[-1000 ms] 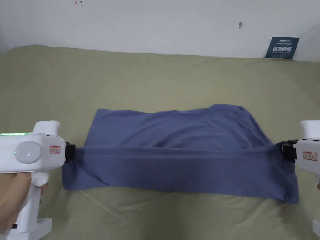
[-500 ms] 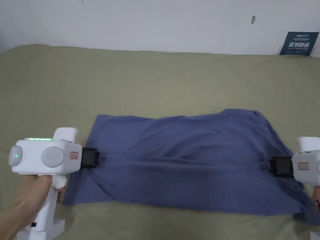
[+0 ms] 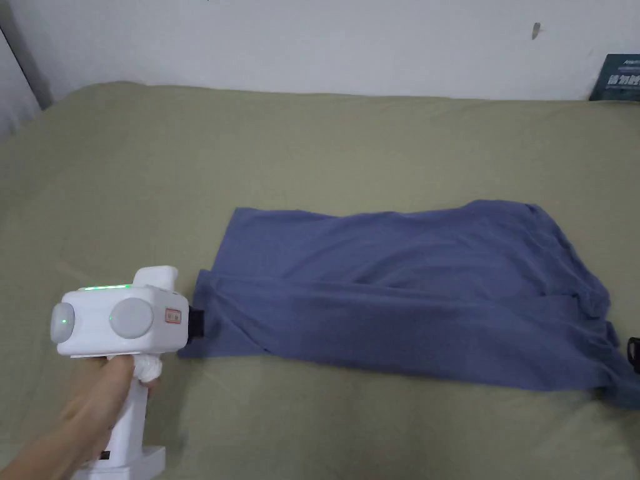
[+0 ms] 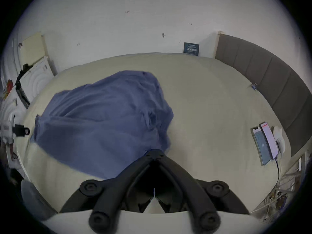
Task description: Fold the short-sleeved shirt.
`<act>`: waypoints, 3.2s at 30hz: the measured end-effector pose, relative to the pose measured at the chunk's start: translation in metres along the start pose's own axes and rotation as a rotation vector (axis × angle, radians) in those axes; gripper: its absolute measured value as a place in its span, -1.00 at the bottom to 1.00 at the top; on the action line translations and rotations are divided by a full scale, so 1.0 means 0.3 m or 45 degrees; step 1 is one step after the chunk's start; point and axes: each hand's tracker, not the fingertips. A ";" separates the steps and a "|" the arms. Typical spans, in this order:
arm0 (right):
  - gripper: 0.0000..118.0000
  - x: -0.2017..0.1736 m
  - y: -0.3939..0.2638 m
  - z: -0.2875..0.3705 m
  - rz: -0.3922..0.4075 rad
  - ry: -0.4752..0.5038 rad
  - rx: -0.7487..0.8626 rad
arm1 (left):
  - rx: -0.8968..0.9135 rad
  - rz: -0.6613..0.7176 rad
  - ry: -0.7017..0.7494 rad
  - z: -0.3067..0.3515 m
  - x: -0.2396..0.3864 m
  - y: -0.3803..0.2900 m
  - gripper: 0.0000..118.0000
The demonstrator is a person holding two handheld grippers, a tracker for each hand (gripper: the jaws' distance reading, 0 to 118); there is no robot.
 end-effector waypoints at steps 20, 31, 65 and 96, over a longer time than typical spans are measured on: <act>0.85 0.011 -0.018 -0.197 -0.001 -0.030 -0.148 | -0.056 -0.122 0.053 -0.062 0.114 -0.021 -0.87; -0.88 0.000 -0.024 -0.122 0.090 0.007 -0.118 | -0.017 -0.134 0.070 -0.018 0.095 0.005 -0.87; -1.00 -0.084 -0.011 0.114 -0.069 0.028 0.105 | 0.172 -0.084 0.024 0.194 0.010 -0.041 -1.00; 0.80 0.001 0.406 -0.643 -0.079 -0.111 -0.297 | -0.050 -0.137 0.084 -0.320 0.118 0.432 -1.00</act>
